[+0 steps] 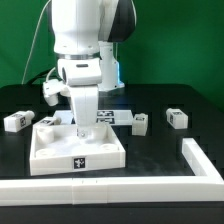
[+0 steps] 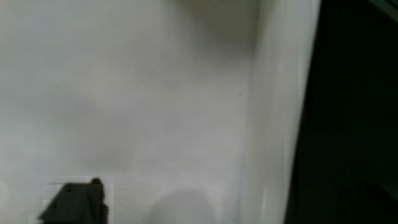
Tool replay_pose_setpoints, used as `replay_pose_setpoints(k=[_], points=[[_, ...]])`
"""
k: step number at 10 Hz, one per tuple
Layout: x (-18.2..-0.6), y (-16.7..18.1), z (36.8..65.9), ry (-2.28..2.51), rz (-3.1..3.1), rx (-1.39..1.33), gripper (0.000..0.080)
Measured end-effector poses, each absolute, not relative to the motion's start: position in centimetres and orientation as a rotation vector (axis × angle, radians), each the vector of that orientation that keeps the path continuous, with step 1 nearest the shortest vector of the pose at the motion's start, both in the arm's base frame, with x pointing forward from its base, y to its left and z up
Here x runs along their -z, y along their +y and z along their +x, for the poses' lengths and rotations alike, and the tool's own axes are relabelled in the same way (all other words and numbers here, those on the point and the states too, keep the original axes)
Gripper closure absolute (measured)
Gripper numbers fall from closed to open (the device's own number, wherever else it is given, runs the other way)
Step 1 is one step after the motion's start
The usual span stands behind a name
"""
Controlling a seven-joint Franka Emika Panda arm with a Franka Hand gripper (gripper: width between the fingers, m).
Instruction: Assemble one leg
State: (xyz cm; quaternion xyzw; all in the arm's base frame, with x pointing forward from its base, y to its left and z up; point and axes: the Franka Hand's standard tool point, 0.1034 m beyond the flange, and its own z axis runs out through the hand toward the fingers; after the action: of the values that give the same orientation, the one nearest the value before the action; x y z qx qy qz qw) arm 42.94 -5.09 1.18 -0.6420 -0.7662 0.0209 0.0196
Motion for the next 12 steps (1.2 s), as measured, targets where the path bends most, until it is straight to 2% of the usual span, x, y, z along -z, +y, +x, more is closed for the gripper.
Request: replay_pose_setpoints(k=[3, 4, 5, 7, 8, 9, 12], points=[[-0.62, -5.0, 42.77, -2.367, -1.991, -0.07, 0.015], [-0.64, -4.99, 42.82, -2.366, -1.992, -0.07, 0.0276], [-0.61, -4.99, 42.78, -2.365, -1.992, -0.07, 0.0276], [-0.58, -4.98, 42.75, -2.365, -1.991, -0.071, 0.0556], [-0.56, -4.98, 42.71, -2.364, -1.991, -0.072, 0.0556], [-0.62, -5.02, 42.83, -2.366, -1.995, -0.068, 0.0725], [-0.64, -5.01, 42.87, -2.367, -1.995, -0.065, 0.0739]])
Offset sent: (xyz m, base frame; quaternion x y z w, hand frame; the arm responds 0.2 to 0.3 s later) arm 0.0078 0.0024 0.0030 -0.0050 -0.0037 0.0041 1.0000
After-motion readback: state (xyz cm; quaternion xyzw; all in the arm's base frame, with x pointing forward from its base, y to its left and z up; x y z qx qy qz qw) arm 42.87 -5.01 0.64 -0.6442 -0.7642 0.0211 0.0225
